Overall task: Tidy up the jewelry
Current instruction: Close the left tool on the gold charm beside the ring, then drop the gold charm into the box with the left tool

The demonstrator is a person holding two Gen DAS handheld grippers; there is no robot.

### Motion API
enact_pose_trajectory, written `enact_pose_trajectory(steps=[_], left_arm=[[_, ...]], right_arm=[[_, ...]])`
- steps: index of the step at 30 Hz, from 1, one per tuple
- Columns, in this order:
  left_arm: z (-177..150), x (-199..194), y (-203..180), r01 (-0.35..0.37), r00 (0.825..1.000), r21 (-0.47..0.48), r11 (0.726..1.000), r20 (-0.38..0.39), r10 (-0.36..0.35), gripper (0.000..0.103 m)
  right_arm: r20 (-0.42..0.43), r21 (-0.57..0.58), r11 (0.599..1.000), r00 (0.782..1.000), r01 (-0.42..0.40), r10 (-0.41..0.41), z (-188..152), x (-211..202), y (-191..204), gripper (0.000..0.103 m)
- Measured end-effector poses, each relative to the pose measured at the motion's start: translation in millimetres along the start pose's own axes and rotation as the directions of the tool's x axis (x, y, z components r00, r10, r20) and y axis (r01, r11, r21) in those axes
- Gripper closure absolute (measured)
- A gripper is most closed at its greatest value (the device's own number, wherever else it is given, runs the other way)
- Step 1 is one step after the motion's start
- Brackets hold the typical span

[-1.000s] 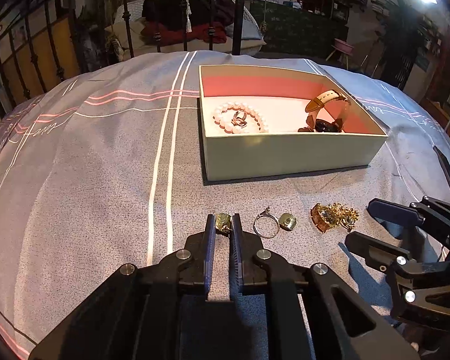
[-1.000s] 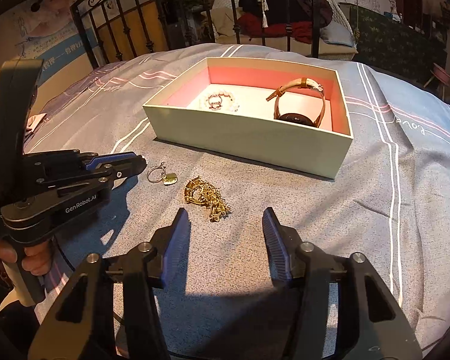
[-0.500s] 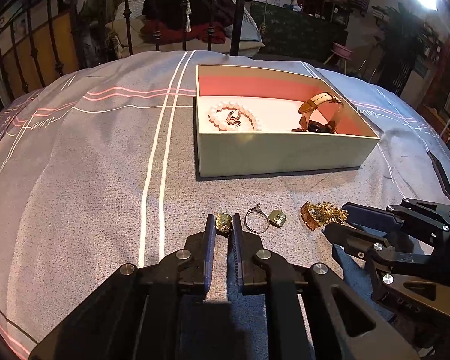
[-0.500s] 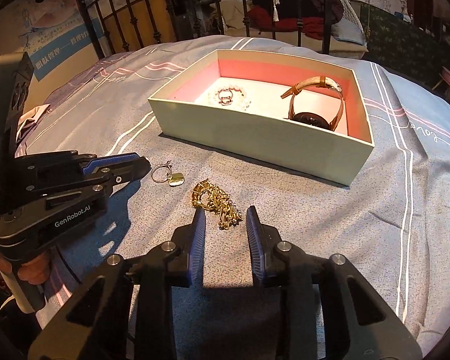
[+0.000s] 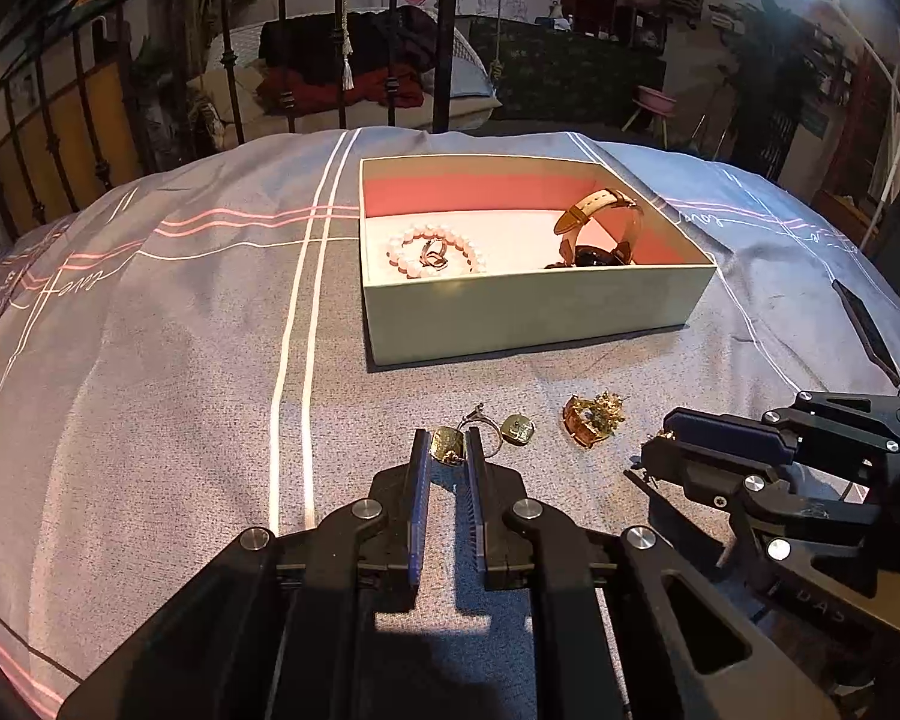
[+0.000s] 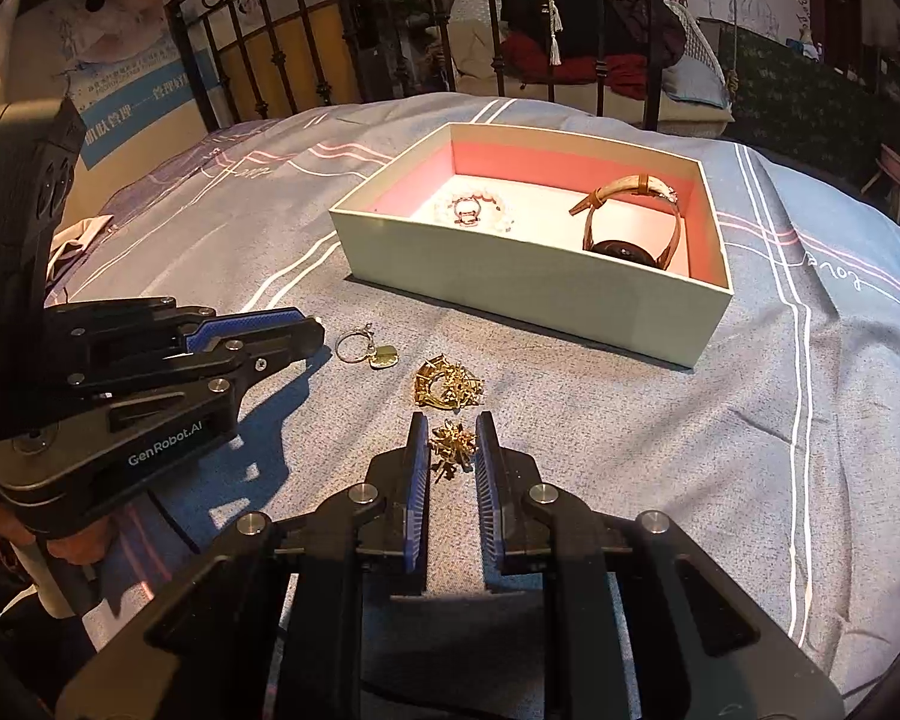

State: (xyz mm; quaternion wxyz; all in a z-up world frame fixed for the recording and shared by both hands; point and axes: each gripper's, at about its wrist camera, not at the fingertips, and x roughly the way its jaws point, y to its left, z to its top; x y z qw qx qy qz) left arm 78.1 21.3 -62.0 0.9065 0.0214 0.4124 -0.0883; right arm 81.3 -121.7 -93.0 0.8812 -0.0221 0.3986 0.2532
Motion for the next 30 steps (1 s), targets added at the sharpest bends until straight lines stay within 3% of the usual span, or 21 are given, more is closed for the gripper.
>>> enact_pose_trajectory(steps=[5,17,30], left_arm=[[11,-11,7,0.027,0.999,-0.045,0.999,0.021,-0.026,0.092],[35,-16,8,0.043,0.999,-0.062,0.997,0.029,-0.041,0.092],[97,-6,-3,0.071,0.995,-0.039,0.997,0.074,-0.068,0.092]], right_arm=[[0.047,0.031,1.000,0.999,0.002,-0.004,4,-14,-10,0.086],[0.065,0.077,0.997,0.998,-0.020,0.015,7,-16,-25,0.086],[0.143,0.050,0.999,0.990,0.015,-0.022,78,-18,-34,0.086]])
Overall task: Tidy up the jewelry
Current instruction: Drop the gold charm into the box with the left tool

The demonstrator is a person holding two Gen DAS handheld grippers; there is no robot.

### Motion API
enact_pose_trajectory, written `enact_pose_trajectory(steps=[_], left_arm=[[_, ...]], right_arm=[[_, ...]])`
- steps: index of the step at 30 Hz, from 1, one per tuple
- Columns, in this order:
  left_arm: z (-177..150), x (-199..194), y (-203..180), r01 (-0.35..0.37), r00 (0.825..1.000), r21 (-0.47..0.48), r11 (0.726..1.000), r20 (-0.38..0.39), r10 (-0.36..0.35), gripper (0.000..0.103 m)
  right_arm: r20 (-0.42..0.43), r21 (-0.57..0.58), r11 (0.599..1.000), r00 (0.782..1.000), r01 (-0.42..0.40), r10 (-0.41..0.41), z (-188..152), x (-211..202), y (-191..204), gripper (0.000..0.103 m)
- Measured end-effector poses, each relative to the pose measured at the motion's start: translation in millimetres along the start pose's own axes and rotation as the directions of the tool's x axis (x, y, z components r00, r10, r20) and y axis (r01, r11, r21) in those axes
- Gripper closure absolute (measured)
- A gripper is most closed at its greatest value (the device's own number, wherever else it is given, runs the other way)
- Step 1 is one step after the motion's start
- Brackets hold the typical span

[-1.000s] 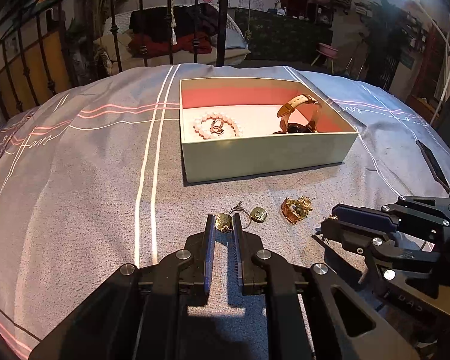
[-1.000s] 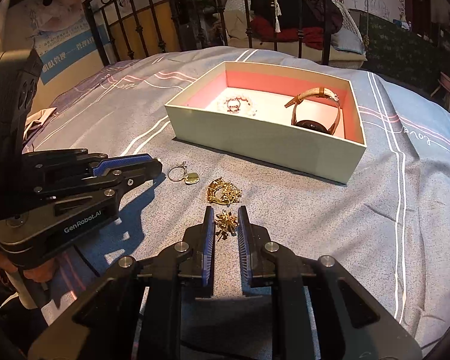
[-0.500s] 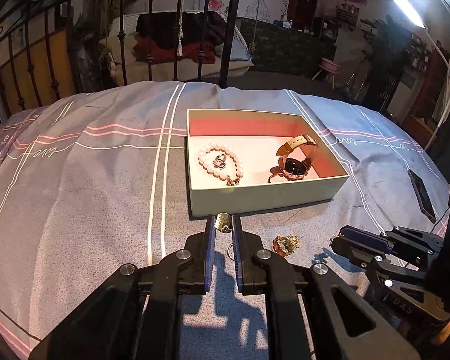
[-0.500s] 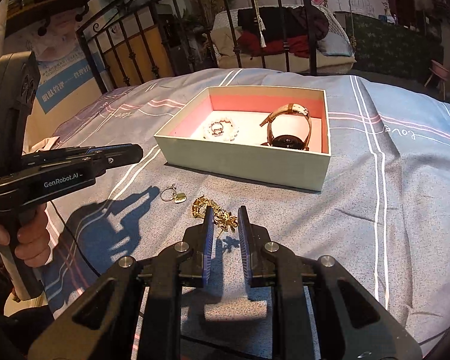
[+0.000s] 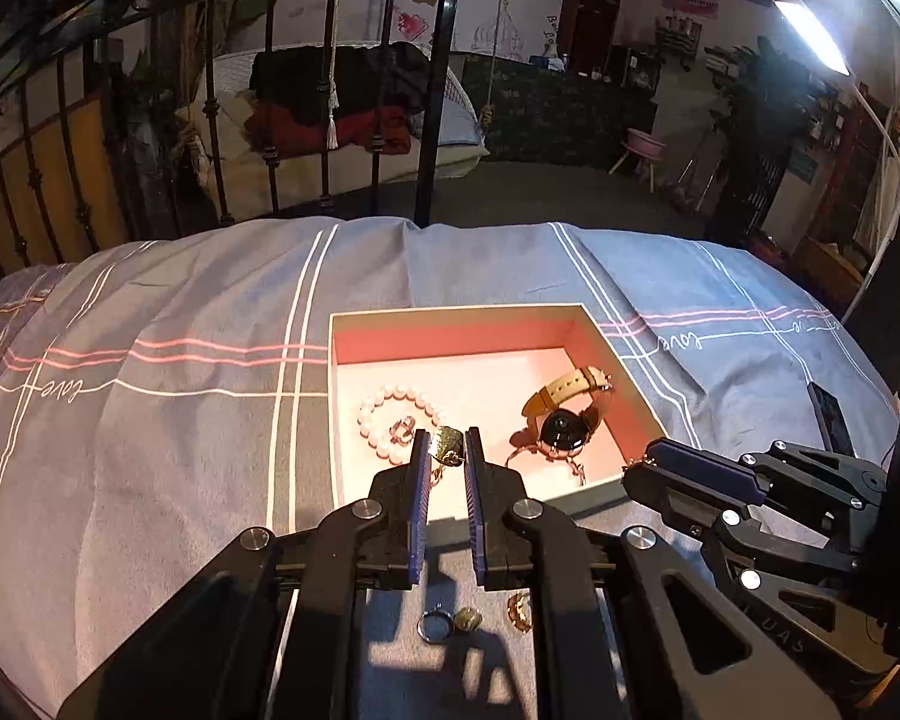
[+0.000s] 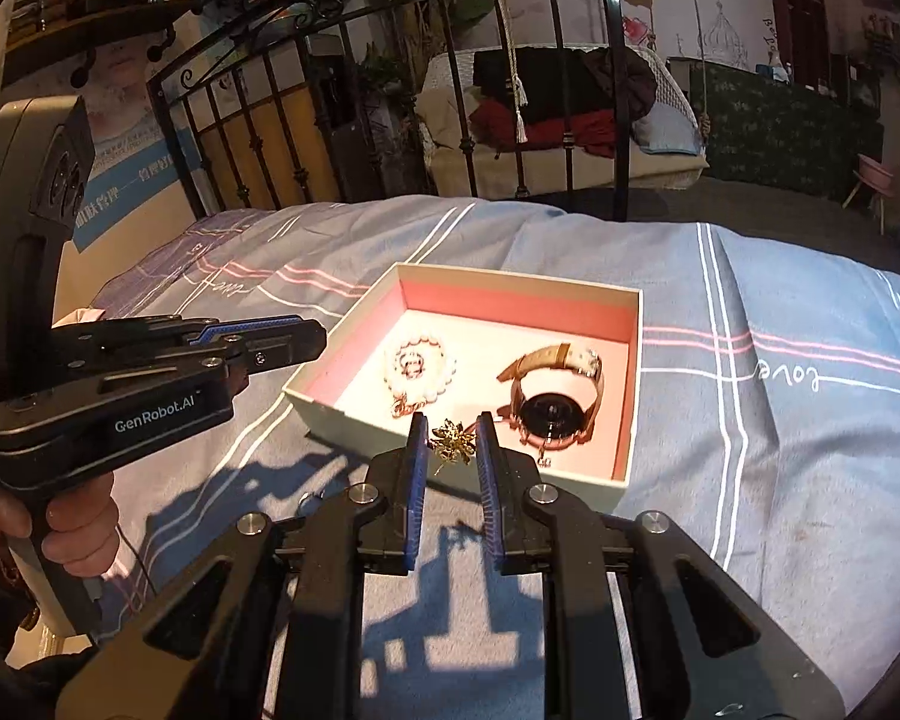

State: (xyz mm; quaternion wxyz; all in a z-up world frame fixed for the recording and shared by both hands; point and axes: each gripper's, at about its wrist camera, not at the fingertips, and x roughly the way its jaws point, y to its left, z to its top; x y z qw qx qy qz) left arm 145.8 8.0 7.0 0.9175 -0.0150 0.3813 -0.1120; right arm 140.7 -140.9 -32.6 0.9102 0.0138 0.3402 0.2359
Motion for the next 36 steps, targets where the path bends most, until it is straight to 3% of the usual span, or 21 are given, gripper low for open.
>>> enact_pose_trajectory(steps=[8,24,32,34,35,36], left_arm=[[37,35,-1,-0.011,0.999,-0.029,1.000,-0.045,0.010,0.092],[28,75,3,-0.046,0.990,-0.020,0.999,-0.134,0.043,0.092],[23,74,8,-0.074,0.989,-0.019,0.997,-0.132,0.071,0.091],[23,69,9,-0.065,0.990,-0.024,0.998,-0.124,0.061,0.074],[22,64,9,-0.064,0.992,-0.025,0.998,-0.113,0.061,0.053],[21,57,9,-0.065,0.994,-0.027,0.998,-0.092,0.062,0.045]], right_arm=[[0.007,-0.014,0.996,0.996,0.090,-0.090,40,29,-14,0.086],[-0.052,-0.076,0.989,0.990,0.126,-0.130,25,61,-8,0.086],[-0.050,-0.098,0.986,0.989,0.134,-0.140,15,57,-4,0.086],[-0.050,-0.087,0.988,0.990,0.125,-0.130,13,52,-5,0.083],[-0.043,-0.081,0.989,0.991,0.127,-0.130,12,48,-5,0.073],[-0.027,-0.074,0.988,0.990,0.133,-0.135,10,41,-5,0.059]])
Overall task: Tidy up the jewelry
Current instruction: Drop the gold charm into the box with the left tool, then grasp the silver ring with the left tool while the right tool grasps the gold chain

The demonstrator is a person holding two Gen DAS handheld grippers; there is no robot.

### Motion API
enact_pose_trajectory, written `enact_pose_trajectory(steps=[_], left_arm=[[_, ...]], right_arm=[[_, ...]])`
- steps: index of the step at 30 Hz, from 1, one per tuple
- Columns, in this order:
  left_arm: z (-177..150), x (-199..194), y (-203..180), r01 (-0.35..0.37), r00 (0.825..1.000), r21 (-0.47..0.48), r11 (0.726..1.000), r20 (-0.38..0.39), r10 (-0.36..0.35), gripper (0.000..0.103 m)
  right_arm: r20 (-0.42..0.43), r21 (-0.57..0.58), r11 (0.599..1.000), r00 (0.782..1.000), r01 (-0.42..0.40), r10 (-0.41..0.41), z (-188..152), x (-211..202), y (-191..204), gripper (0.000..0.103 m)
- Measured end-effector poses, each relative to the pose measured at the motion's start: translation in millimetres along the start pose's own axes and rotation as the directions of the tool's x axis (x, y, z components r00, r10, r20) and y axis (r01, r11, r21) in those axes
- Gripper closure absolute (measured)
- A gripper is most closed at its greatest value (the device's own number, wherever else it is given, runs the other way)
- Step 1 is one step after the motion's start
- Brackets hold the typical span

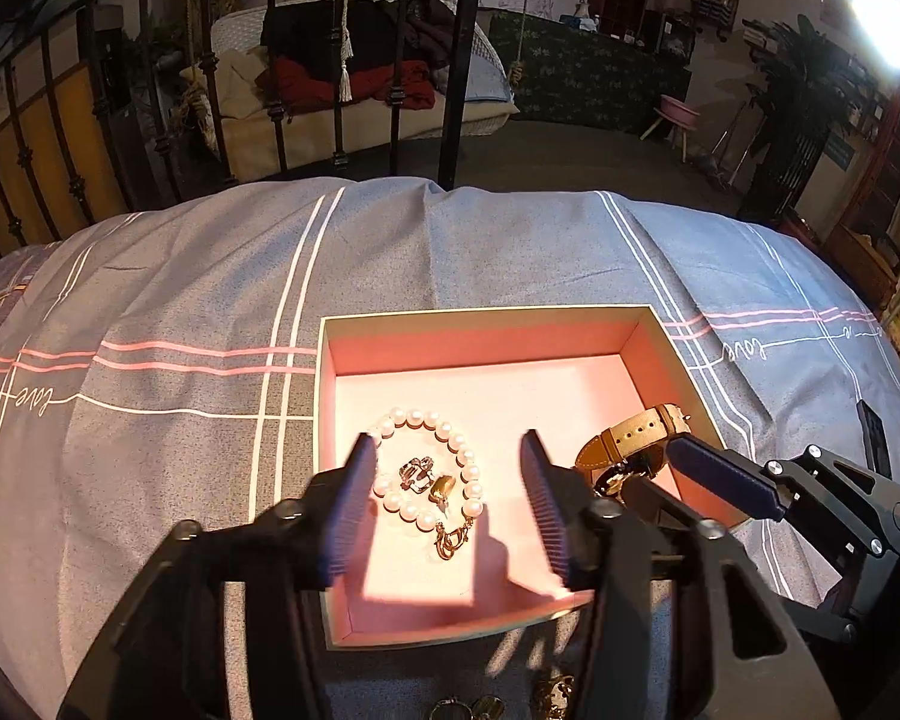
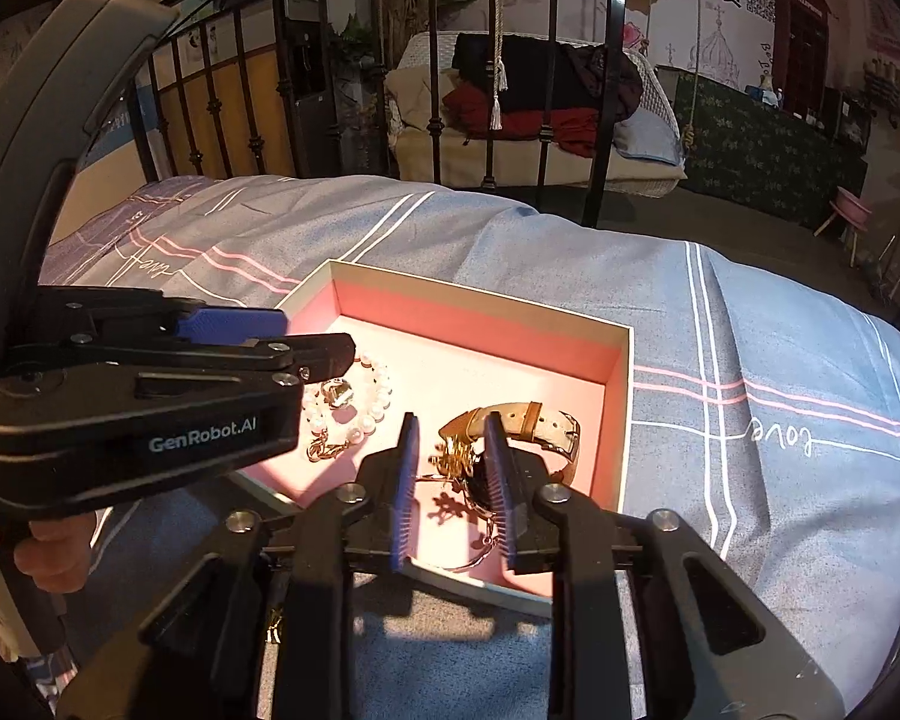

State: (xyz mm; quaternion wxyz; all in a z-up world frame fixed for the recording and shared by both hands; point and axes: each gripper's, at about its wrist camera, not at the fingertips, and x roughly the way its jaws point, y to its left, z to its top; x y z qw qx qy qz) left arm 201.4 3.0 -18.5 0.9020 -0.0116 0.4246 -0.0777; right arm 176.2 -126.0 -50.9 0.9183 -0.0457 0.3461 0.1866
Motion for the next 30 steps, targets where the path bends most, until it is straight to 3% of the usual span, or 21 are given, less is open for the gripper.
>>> enact_pose_trajectory(steps=[1,5,9,15,21,24,28,30], left_arm=[[-2,-8,0,0.009,1.000,0.002,1.000,0.020,-0.009,0.044],[-21,-36,-6,0.044,0.998,0.030,0.999,0.053,-0.046,0.044],[-58,-54,-6,0.076,0.995,0.055,0.996,0.055,-0.079,0.044],[-109,-40,9,0.032,0.999,0.052,0.998,-0.035,-0.031,0.048],[-116,-27,12,-0.009,0.997,0.071,0.997,-0.074,0.014,0.051],[-116,-25,12,-0.014,0.997,0.079,0.997,-0.070,0.019,0.051],[-118,-24,11,-0.022,0.998,0.090,0.996,-0.062,0.027,0.051],[-118,-24,11,-0.022,0.998,0.090,0.996,-0.061,0.027,0.051]], right_arm=[[0.018,0.006,1.000,1.000,0.002,-0.003,-2,-7,0,0.055],[0.035,0.037,0.999,0.999,-0.018,0.017,-20,-32,-1,0.054],[0.007,0.074,0.996,0.999,-0.045,0.044,-53,-45,1,0.054],[-0.083,0.117,0.988,0.990,-0.101,0.111,-86,-36,8,0.054],[-0.108,0.070,0.989,0.984,-0.132,0.139,-81,-28,25,0.055],[-0.138,0.036,0.989,0.979,-0.145,0.149,-77,-19,35,0.064],[-0.167,0.013,0.989,0.975,-0.145,0.145,-70,-7,42,0.070],[-0.176,0.001,0.990,0.974,-0.144,0.141,-69,-4,43,0.079]])
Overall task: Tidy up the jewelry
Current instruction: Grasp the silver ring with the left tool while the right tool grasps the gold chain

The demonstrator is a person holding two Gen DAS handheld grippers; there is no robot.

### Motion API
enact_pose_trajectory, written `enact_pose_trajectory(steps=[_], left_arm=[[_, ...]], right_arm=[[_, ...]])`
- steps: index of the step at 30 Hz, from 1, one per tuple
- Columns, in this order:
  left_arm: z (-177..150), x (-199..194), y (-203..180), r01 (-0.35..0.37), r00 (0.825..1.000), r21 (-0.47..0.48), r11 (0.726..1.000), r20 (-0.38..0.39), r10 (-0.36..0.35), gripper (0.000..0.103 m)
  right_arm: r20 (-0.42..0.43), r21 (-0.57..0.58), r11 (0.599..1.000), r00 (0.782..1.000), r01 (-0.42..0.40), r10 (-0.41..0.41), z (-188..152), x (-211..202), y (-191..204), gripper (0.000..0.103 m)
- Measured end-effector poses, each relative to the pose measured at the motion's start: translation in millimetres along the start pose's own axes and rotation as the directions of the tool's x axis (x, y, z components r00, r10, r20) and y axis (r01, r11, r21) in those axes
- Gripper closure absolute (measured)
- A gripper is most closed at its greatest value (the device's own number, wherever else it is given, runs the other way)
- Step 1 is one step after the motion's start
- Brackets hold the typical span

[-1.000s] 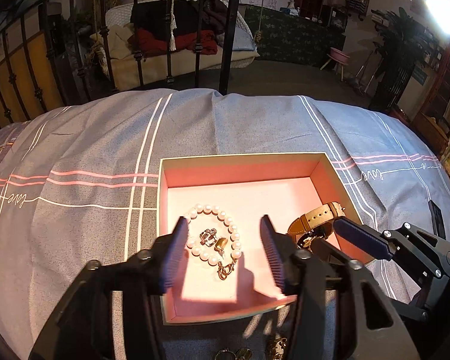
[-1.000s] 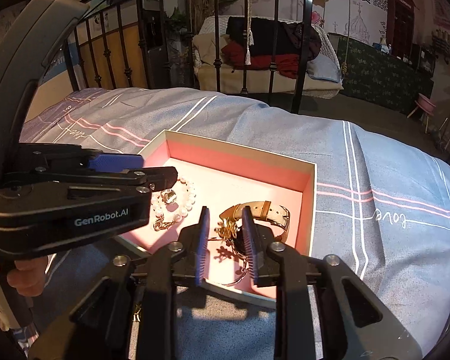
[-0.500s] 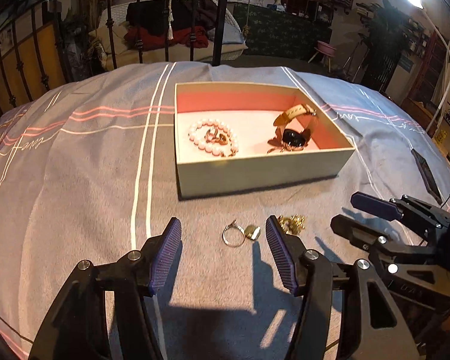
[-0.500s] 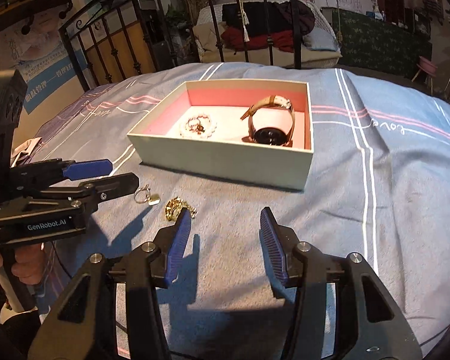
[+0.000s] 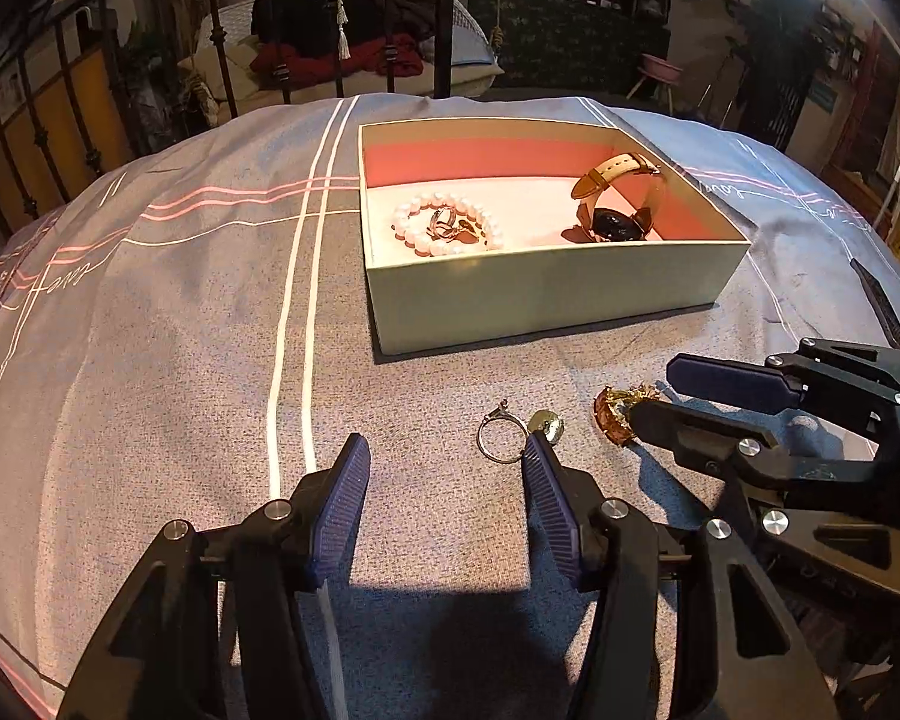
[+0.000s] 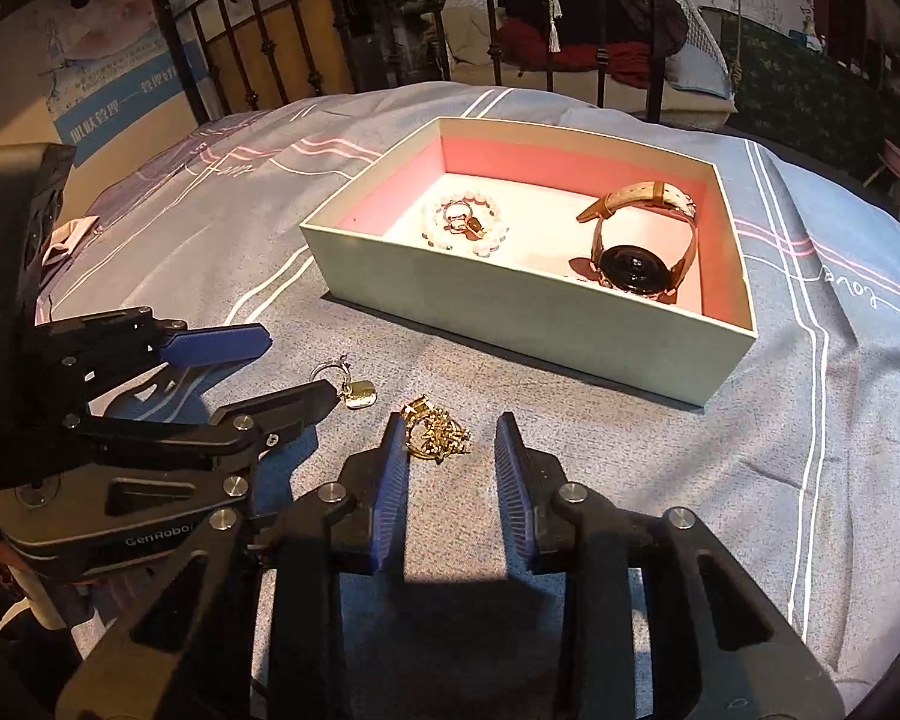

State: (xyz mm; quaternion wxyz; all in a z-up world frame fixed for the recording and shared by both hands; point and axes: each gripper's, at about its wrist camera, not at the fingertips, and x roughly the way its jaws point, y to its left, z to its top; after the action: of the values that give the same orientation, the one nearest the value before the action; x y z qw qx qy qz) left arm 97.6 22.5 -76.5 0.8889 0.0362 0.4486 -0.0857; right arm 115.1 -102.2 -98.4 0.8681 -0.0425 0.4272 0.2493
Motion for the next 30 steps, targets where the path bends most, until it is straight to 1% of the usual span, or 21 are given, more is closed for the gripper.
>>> enact_pose_trajectory(steps=[2,5,9,13,19,20,21,24,30], left_arm=[[0,0,0,0.000,1.000,0.003,1.000,0.000,0.000,0.051],[1,1,-1,0.000,1.000,0.008,1.000,0.002,0.000,0.051],[1,2,-2,0.002,1.000,0.009,1.000,0.003,-0.002,0.051],[2,4,-5,-0.001,1.000,0.020,1.000,0.007,0.001,0.051],[2,4,-16,-0.001,1.000,0.068,0.998,0.019,0.000,0.072],[2,4,-18,0.012,1.000,0.079,0.997,0.019,-0.014,0.082],[2,4,-20,0.016,1.000,0.089,0.996,0.019,-0.018,0.085],[2,4,-22,0.007,1.000,0.096,0.995,0.020,-0.009,0.086],[2,3,-19,0.013,1.000,0.068,0.998,0.019,-0.015,0.087]], right_arm=[[-0.005,-0.004,1.000,1.000,-0.007,0.007,0,1,0,0.086],[0.016,0.004,1.000,1.000,-0.004,0.004,-1,-4,-1,0.086],[0.064,0.057,0.998,0.998,-0.022,0.019,-6,-18,-12,0.086],[0.050,0.104,0.994,0.999,-0.021,0.016,-12,-18,-23,0.086],[0.050,0.107,0.994,0.999,-0.024,0.019,-12,-17,-23,0.086],[0.050,0.108,0.994,0.999,-0.027,0.022,-12,-17,-23,0.086],[0.051,0.109,0.994,0.999,-0.026,0.021,-12,-17,-23,0.086],[0.054,0.114,0.993,0.998,-0.029,0.023,-14,-18,-24,0.086],[0.055,0.114,0.993,0.998,-0.032,0.025,-17,-19,-24,0.086]])
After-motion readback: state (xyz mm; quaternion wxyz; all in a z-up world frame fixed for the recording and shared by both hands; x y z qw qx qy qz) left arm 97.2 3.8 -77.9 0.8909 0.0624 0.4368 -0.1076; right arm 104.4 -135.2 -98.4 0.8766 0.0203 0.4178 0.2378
